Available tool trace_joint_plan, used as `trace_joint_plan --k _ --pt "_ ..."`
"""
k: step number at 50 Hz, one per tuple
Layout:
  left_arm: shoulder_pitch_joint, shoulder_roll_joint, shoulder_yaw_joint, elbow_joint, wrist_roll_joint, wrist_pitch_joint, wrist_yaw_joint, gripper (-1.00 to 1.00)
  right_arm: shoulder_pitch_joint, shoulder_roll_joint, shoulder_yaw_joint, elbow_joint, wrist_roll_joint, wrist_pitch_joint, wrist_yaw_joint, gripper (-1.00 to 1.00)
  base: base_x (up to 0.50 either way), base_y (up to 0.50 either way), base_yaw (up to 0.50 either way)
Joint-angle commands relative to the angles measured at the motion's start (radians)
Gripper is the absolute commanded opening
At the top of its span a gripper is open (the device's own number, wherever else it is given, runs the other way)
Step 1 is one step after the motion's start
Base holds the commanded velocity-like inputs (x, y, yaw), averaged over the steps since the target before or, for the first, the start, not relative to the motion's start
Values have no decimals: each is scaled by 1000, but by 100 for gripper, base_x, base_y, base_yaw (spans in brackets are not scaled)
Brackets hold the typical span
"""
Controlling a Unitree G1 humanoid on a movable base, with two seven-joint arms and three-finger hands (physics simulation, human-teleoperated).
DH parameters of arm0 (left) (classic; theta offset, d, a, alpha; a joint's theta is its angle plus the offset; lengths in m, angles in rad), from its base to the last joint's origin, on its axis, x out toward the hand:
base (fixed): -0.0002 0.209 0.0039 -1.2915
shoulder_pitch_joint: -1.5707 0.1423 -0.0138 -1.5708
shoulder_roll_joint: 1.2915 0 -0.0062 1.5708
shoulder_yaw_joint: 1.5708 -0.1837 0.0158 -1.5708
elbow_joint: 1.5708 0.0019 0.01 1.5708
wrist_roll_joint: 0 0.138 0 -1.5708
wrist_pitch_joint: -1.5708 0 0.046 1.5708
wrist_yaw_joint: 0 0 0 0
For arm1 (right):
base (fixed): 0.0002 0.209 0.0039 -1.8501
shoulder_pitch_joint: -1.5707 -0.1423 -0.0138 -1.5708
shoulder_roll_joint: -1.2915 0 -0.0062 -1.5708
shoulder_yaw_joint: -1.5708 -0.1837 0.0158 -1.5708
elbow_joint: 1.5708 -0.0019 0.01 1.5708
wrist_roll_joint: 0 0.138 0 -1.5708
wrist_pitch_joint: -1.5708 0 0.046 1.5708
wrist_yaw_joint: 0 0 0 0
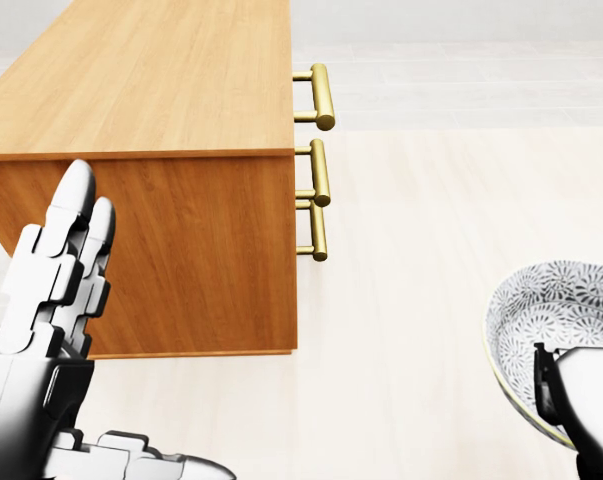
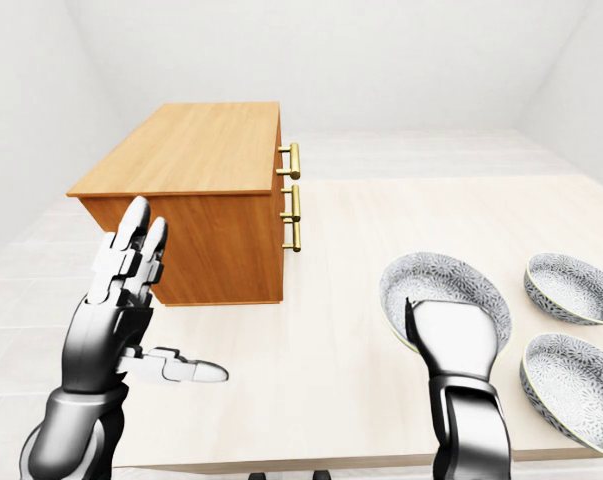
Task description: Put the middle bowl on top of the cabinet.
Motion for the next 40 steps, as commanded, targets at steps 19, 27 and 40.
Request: trace_joint_plan --k 19,27,40 --pt "6 6 -16 7 13 0 -3 100 -177 -59 16 -131 123 0 216 -100 0 0 0" --pt "-11 1 -6 26 30 0 8 100 -270 -122 -3 -110 170 0 316 -100 0 0 0" --pt "7 4 -22 25 22 0 1 100 -390 -180 16 -24 161 0 327 -100 0 0 0"
